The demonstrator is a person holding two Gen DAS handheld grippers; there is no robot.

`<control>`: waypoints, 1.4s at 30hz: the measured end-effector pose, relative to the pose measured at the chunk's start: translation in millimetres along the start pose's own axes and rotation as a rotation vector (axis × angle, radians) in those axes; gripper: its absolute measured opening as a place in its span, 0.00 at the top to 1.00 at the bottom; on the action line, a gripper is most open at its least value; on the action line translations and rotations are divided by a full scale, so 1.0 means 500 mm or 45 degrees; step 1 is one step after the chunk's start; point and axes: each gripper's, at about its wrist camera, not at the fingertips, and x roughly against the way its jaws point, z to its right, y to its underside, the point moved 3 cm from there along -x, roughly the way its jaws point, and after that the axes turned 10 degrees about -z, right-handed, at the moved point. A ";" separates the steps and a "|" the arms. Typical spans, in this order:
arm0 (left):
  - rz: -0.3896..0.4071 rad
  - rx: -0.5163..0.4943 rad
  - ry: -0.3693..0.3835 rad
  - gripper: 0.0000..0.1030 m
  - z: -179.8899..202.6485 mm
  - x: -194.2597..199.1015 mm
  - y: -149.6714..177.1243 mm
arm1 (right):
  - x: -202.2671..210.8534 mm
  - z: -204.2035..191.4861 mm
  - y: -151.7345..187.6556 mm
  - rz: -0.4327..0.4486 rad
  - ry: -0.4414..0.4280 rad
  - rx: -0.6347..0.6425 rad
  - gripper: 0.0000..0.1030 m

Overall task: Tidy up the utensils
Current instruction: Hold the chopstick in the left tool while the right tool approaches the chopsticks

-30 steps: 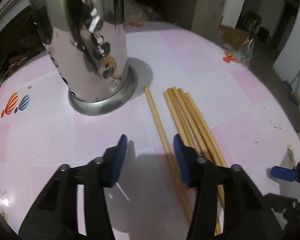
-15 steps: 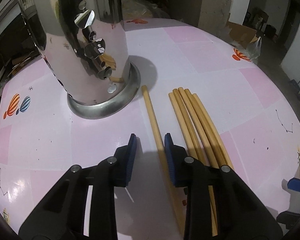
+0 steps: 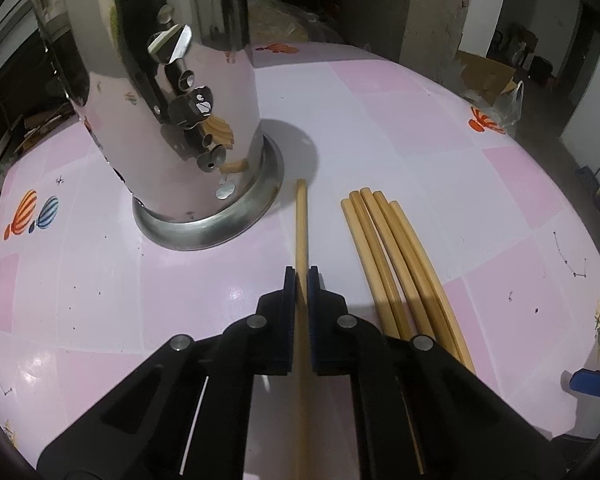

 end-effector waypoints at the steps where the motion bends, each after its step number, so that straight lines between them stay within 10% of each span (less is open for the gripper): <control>1: 0.002 0.003 0.004 0.95 0.000 0.000 0.000 | 0.000 0.000 0.000 0.004 -0.002 -0.006 0.45; 42: -0.024 0.160 0.089 0.95 -0.119 0.066 0.139 | -0.023 -0.052 -0.082 0.065 -0.151 -0.077 0.45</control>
